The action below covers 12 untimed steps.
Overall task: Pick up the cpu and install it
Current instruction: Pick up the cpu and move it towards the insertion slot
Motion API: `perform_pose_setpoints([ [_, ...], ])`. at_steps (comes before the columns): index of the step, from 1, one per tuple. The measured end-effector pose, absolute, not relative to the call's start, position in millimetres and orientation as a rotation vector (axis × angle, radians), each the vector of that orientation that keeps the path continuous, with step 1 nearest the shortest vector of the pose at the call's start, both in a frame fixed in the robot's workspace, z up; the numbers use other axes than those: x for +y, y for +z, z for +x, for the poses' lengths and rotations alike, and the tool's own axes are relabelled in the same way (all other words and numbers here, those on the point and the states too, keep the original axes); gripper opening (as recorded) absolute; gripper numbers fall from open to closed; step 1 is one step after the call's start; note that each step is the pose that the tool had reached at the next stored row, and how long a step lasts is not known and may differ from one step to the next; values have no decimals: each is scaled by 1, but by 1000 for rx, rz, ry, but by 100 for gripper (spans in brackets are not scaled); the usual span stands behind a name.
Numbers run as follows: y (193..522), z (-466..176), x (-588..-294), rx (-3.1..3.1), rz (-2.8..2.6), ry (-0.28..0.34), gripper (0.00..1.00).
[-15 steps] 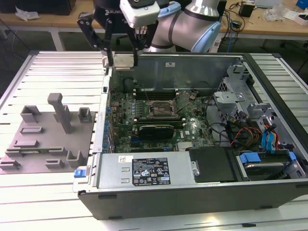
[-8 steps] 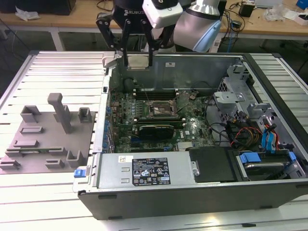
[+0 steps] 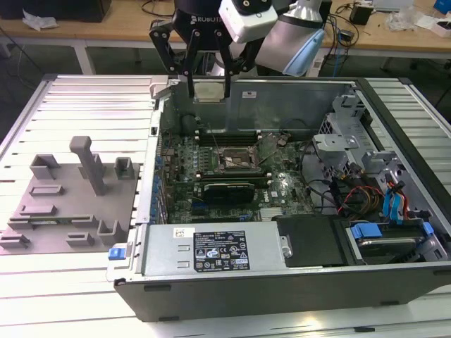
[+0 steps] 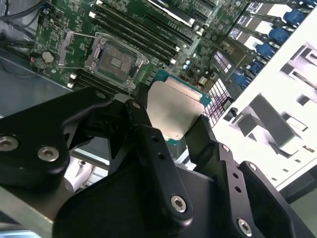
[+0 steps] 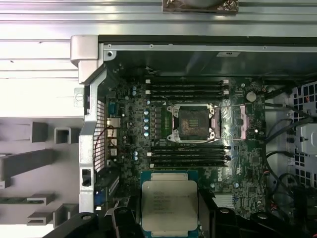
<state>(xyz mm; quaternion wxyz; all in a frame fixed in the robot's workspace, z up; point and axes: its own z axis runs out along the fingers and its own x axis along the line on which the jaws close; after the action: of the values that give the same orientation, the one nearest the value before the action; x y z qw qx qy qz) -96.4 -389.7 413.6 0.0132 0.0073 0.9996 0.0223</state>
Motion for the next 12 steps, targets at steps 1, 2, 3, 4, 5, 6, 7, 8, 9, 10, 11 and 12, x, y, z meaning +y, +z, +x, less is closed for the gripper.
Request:
perform_pose_setpoints([
  [1, 411, -96, -390, 3114, 23, 69, 55],
  [2, 410, -96, -390, 3114, 23, 69, 55],
  [3, 407, -96, -390, 3114, 23, 69, 55],
  [4, 405, -96, -390, 3114, 23, 69, 55],
  [5, 402, -96, -390, 3114, 23, 69, 55],
  [6, 400, -96, -390, 3114, 23, 69, 55],
  [7, 398, -96, -390, 3114, 23, 69, 55],
  [8, 396, -96, -390, 3114, 23, 69, 55],
  [9, 394, -96, -390, 3115, 23, 69, 55],
  [10, 392, -95, -390, 3115, 23, 69, 55],
  [11, 390, -95, -390, 3115, 23, 69, 55],
  [12, 388, -95, -390, 3115, 23, 69, 55],
])
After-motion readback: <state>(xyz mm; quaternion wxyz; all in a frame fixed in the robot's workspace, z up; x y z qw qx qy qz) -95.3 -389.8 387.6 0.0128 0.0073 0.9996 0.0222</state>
